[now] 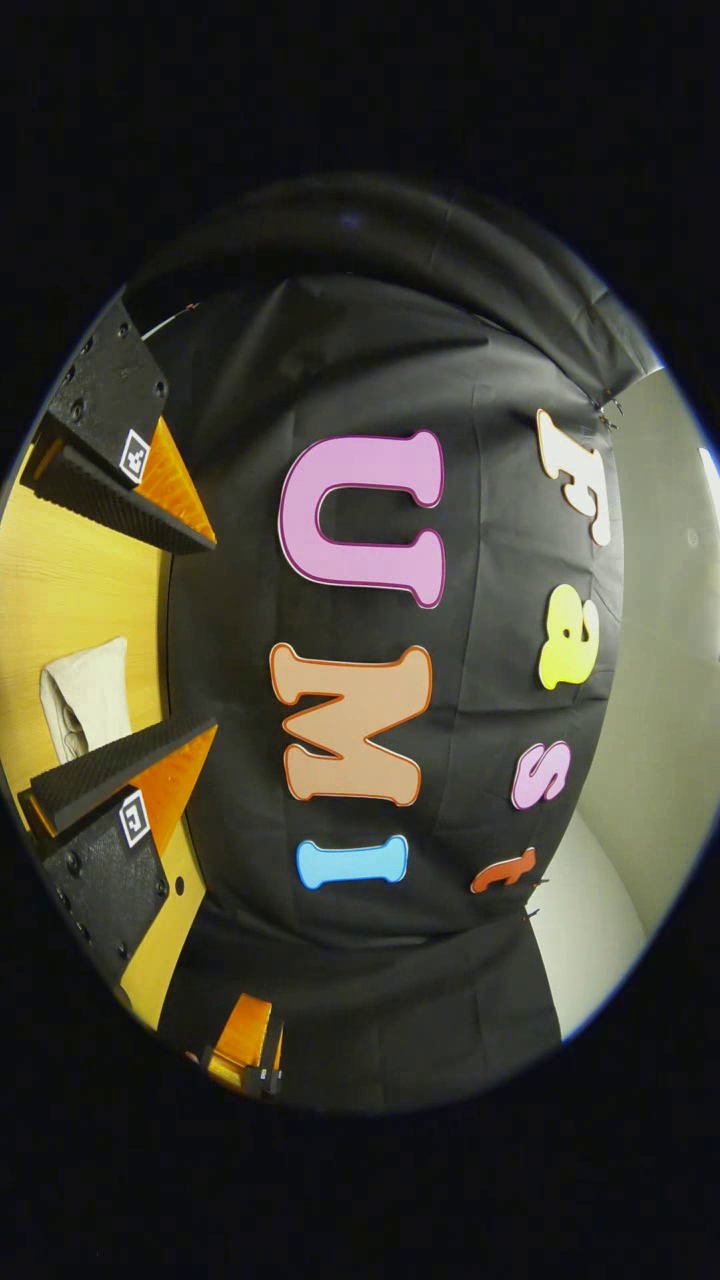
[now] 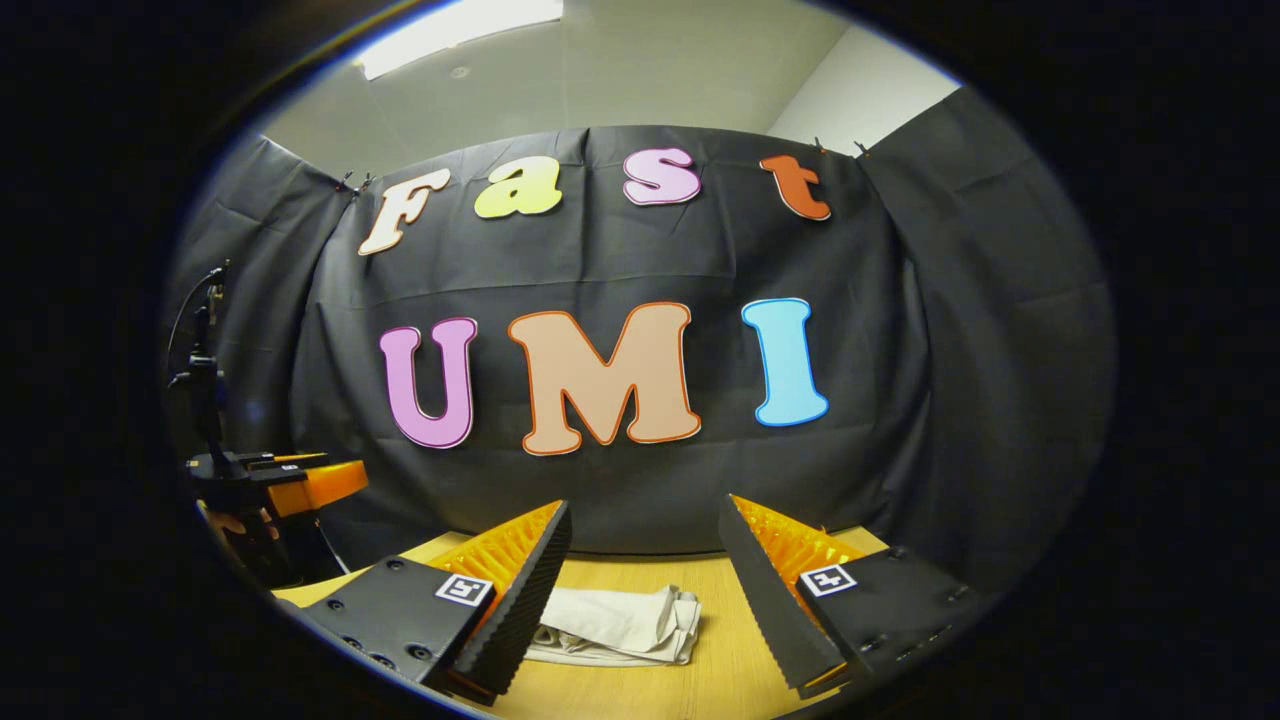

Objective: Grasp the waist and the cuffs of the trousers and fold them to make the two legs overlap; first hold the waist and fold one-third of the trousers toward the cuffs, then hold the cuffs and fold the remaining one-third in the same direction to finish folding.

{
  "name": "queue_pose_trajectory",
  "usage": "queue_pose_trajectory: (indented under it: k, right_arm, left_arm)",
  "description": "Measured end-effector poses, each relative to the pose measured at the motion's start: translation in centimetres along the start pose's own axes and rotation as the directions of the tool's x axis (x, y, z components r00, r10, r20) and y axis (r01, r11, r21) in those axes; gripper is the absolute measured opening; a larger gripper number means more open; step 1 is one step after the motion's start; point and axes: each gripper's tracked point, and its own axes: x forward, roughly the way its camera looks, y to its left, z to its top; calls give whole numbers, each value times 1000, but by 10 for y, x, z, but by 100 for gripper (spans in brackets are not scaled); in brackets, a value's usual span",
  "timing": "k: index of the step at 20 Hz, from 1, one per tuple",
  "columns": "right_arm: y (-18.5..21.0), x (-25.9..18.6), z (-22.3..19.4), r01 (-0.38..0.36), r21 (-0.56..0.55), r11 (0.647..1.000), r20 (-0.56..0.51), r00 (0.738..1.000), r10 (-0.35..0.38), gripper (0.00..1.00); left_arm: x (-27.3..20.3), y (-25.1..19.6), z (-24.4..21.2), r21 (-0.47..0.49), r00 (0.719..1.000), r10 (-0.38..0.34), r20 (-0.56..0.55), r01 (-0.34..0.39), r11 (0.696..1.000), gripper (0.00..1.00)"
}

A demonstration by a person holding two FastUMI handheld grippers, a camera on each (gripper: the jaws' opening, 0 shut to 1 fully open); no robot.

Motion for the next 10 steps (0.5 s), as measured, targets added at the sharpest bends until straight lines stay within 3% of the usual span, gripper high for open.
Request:
queue_pose_trajectory:
  k: [8, 9, 10]
  right_arm:
    - [-5, -1, -2, 25, -2, 1000, -5, 1000, -25, 95]
    - [-5, 0, -2, 25, -4, 1000, -7, 1000, -25, 91]
    - [-4, -1, -2, 28, -4, 1000, -8, 1000, -28, 95]
  left_arm:
    - [5, 1, 0, 0, 1000, -10, 1, 10, 1000, 92]
    - [6, 2, 0, 1, 1000, -11, 1, 11, 1000, 94]
    - [5, 1, -1, 2, 1000, -10, 2, 10, 1000, 92]
